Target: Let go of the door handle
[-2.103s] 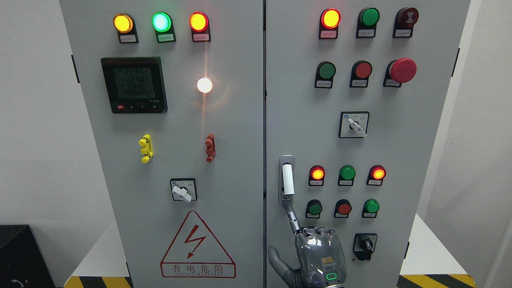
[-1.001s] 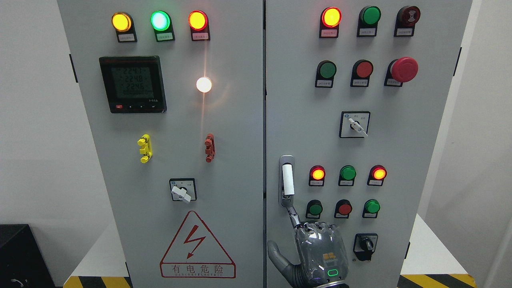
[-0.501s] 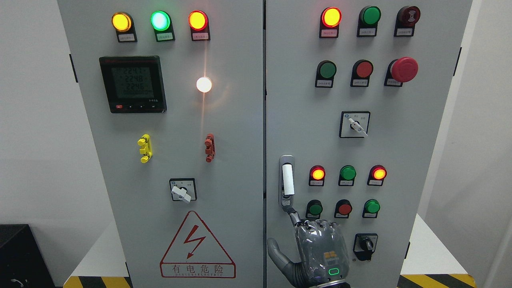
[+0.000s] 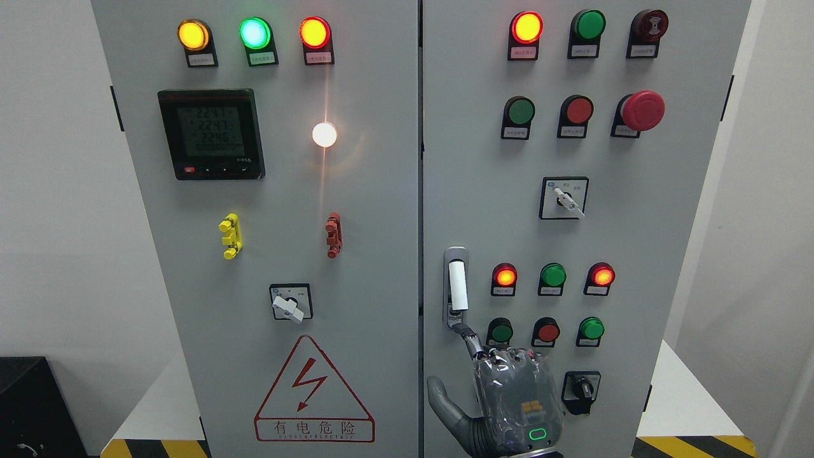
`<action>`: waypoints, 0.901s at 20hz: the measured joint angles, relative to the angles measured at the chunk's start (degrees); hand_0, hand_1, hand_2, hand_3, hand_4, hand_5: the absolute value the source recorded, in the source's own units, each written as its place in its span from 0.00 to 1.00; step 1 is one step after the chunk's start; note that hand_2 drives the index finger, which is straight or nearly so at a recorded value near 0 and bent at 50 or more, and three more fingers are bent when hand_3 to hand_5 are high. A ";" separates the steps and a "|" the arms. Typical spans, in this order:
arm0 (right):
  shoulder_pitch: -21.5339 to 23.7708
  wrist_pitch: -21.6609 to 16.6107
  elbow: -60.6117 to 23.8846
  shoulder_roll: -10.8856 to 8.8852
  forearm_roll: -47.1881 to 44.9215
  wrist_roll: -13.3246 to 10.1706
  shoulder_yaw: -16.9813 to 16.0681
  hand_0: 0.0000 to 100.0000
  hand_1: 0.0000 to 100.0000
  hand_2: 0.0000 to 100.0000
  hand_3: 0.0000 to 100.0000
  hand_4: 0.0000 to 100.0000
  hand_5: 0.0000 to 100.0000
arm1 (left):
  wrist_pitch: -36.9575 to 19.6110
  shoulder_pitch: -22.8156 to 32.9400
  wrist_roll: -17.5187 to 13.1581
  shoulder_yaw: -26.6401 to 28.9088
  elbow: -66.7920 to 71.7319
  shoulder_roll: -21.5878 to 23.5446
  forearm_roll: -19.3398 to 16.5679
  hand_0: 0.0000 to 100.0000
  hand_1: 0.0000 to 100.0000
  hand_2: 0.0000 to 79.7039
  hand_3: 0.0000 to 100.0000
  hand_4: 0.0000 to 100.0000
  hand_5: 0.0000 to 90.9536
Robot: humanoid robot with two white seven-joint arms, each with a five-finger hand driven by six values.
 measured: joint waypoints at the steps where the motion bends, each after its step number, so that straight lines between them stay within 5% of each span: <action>1: 0.26 -0.09 -0.53 -0.02 -0.02 0.26 -0.03 0.40 0.31 0.43 1.00 0.98 1.00 | 0.00 0.00 0.00 0.00 0.00 0.00 0.00 0.12 0.56 0.00 0.00 0.00 0.00; 7: 2.55 -1.49 -3.92 -0.10 -0.15 0.82 -0.20 0.45 0.33 0.49 1.00 0.97 1.00 | 0.00 0.00 0.00 0.00 0.00 0.00 0.00 0.12 0.56 0.00 0.00 0.00 0.00; 14: 3.98 -2.83 -7.24 -0.13 -0.35 2.11 -0.60 0.43 0.33 0.75 1.00 0.98 1.00 | 0.00 0.00 0.00 0.00 0.00 0.00 0.00 0.12 0.56 0.00 0.00 0.00 0.00; 18: 4.10 -2.90 -8.73 -0.03 -0.38 3.08 -0.72 0.37 0.25 0.89 1.00 1.00 1.00 | 0.00 0.00 0.00 0.00 0.00 0.00 0.00 0.12 0.56 0.00 0.00 0.00 0.00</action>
